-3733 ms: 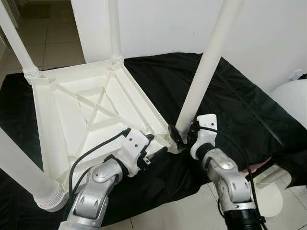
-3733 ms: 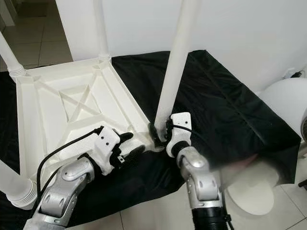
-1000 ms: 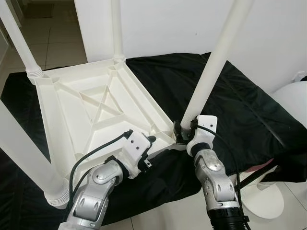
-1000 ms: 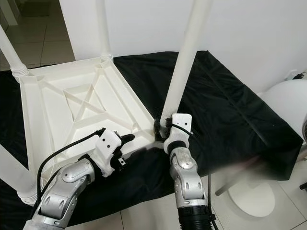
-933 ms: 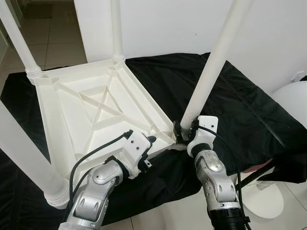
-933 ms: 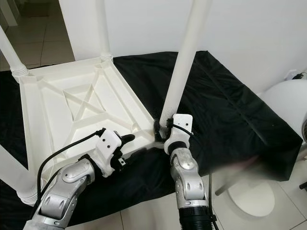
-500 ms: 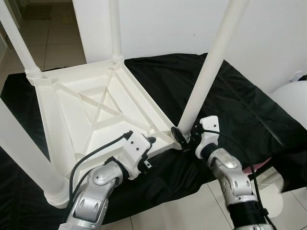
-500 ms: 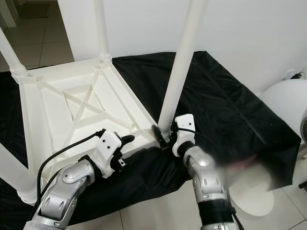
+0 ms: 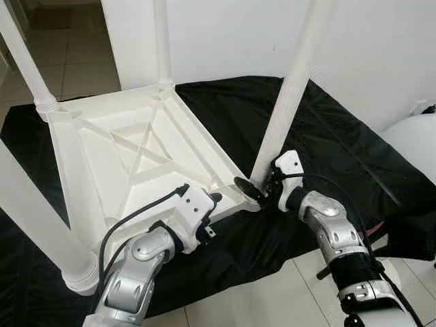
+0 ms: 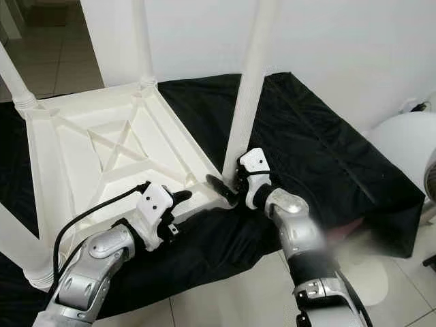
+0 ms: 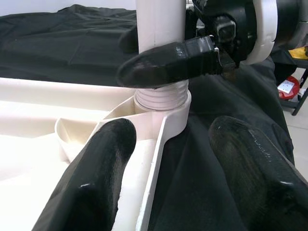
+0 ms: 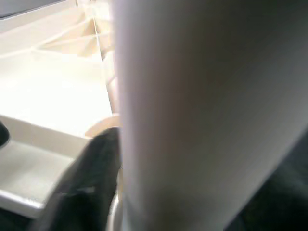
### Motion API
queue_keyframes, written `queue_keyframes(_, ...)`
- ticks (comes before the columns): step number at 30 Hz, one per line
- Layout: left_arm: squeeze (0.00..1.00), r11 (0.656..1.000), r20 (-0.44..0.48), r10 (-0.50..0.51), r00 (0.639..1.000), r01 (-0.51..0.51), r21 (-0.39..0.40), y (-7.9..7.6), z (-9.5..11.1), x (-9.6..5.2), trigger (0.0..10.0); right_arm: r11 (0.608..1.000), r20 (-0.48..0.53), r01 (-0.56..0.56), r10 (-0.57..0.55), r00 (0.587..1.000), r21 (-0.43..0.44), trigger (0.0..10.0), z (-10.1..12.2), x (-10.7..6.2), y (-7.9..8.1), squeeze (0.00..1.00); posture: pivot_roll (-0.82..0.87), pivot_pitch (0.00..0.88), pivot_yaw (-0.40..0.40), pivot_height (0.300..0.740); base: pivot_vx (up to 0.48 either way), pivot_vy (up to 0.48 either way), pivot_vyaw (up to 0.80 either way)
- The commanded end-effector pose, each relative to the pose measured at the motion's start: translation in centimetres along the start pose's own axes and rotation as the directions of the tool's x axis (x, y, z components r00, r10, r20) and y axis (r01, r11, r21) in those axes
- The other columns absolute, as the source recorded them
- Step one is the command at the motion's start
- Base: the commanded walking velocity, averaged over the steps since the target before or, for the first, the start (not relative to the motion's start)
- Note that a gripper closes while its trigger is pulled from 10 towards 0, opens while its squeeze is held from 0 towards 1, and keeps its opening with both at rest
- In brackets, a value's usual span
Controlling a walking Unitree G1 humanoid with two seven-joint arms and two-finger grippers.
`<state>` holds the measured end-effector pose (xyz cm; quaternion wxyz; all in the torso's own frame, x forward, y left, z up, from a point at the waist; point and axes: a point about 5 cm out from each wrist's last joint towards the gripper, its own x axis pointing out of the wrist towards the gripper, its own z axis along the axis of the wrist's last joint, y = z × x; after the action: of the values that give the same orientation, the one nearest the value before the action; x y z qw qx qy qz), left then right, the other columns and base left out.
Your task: Building children table
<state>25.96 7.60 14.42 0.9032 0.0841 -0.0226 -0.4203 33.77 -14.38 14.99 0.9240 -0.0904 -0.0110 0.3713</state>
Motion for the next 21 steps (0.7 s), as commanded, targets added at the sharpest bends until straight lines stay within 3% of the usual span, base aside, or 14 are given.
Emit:
queue_keyframes(1,0.00,0.996,-0.014,0.095,0.995,-0.094,0.004,0.6,-0.2,-0.1,10.0,0.999,-0.007,-0.034,0.034,0.999,-0.009,0.0,-0.2,0.2,0.2,0.00,-0.01,0.045,-0.051,0.740,0.000,0.000,0.00)
queue_keyframes(8,0.00,0.995,-0.016,0.100,0.995,-0.100,-0.004,0.4,-0.3,-0.3,10.0,0.998,-0.007,-0.052,0.053,0.999,0.020,0.0,-0.9,-0.2,0.3,0.00,-0.01,0.054,-0.054,0.740,0.000,0.000,0.00)
queue_keyframes(9,0.00,0.995,-0.017,0.099,0.995,-0.099,-0.004,0.3,-0.4,-0.2,10.0,0.999,0.000,-0.042,0.042,0.999,0.032,2.7,-1.0,-0.3,0.4,0.00,-0.01,0.056,-0.054,0.740,0.000,0.000,0.00)
queue_keyframes(11,0.00,0.995,-0.017,0.099,0.995,-0.099,-0.004,0.3,-0.4,-0.2,10.0,0.999,0.003,-0.036,0.036,0.999,0.035,2.7,-1.0,-0.4,0.4,0.00,-0.01,0.056,-0.054,0.740,0.000,0.000,0.00)
queue_keyframes(12,0.00,0.995,-0.018,0.098,0.995,-0.098,-0.004,0.3,-0.4,-0.2,10.0,0.999,0.004,-0.026,0.025,1.000,0.046,10.0,-1.0,-0.4,0.4,0.00,-0.02,0.057,-0.053,0.740,0.000,0.000,0.00)
queue_keyframes(21,0.00,0.996,-0.019,0.089,0.996,-0.089,-0.010,0.2,-0.5,-0.2,10.0,0.996,-0.001,0.067,-0.067,0.998,0.063,10.0,-1.0,-0.6,1.4,0.00,-0.03,0.063,-0.049,0.740,0.000,0.000,0.00)
